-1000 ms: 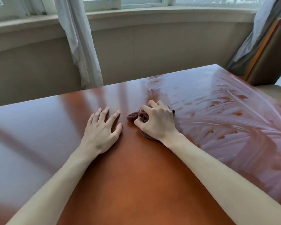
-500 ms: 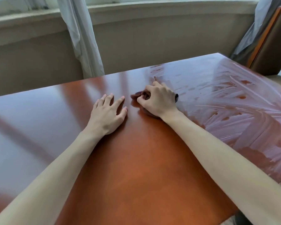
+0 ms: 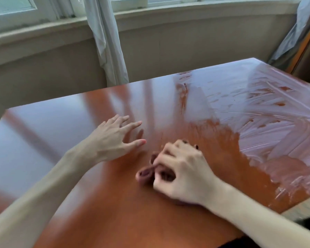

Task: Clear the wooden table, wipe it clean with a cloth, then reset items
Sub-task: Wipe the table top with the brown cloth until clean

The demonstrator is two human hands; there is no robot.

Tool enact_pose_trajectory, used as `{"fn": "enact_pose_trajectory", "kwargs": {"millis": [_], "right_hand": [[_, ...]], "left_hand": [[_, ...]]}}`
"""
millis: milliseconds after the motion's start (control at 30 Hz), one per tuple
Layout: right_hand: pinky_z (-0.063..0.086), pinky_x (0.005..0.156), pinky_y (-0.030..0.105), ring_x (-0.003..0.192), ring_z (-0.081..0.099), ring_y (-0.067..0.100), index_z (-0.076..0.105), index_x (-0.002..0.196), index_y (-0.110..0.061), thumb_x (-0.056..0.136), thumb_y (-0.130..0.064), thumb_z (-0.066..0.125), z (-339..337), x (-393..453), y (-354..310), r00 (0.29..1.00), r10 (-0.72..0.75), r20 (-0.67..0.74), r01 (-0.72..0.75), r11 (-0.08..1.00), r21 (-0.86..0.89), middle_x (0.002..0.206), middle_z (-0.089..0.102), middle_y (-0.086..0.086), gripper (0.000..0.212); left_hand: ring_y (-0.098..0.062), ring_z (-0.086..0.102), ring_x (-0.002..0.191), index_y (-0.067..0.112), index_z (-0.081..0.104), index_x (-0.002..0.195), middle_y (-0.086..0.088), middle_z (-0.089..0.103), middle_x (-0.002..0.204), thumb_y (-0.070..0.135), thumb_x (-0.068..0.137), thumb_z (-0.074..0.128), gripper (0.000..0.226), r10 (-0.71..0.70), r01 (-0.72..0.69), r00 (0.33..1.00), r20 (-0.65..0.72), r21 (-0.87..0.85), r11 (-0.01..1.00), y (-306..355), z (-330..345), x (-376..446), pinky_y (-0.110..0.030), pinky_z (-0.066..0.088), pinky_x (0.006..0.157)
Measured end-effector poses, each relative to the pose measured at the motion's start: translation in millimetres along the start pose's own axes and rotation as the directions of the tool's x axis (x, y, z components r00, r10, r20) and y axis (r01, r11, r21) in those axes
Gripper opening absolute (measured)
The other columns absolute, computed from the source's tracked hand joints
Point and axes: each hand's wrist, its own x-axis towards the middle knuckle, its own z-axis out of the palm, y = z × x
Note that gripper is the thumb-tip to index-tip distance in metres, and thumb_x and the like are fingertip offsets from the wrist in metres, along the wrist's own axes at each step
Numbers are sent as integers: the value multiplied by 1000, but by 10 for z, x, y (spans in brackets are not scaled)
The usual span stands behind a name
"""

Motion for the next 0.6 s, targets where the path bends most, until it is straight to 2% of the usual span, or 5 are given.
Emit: {"fn": "enact_pose_trajectory", "kwargs": {"millis": [100, 233, 433, 500, 600], "right_hand": [[51, 75, 37, 90, 60, 27, 70, 86, -27, 79, -53, 57, 94, 698, 497, 973, 214, -85, -226, 958, -179, 89, 61, -3, 30], [46, 83, 42, 104, 59, 38, 73, 98, -21, 84, -49, 55, 274, 1307, 548, 834, 533, -144, -552, 807, -209, 105, 66, 9, 36], [48, 78, 35, 87, 56, 23, 70, 87, -28, 78, -50, 58, 271, 291, -293, 996, 90, -4, -90, 996, -20, 89, 60, -5, 27], [51, 78, 36, 93, 61, 26, 71, 89, -29, 80, -53, 58, 167, 550, 212, 967, 240, -81, -250, 958, -140, 92, 63, -4, 29], [46, 80, 38, 104, 61, 36, 73, 97, -25, 84, -52, 58, 10, 981, 831, 807, 559, -190, -588, 792, -166, 102, 65, 5, 33]], "left_hand": [[-20, 7, 155, 60, 9, 152, 6, 11, 168, 100, 69, 16, 92, -74, 74, 997, 1, -13, 997, -87, 88, -374, -46, 16, 125], [-18, 9, 154, 58, 3, 154, 3, 6, 168, 96, 69, 32, 98, -166, 164, 980, 106, 33, 986, -237, 101, -758, -43, 23, 122], [-21, 15, 153, 55, 7, 155, 0, 11, 167, 110, 42, 12, 126, -161, 163, 979, 128, -6, 987, -293, 86, -777, -43, 28, 120], [-24, 23, 150, 53, 9, 155, -2, 16, 166, 104, 56, 25, 112, -159, 164, 982, 104, -36, 986, -263, 60, -739, -43, 29, 120], [-26, 30, 147, 50, 11, 156, -2, 20, 165, 75, 88, 44, 80, -120, 117, 992, -32, -89, 989, -94, 70, -581, -46, 34, 117]]}}
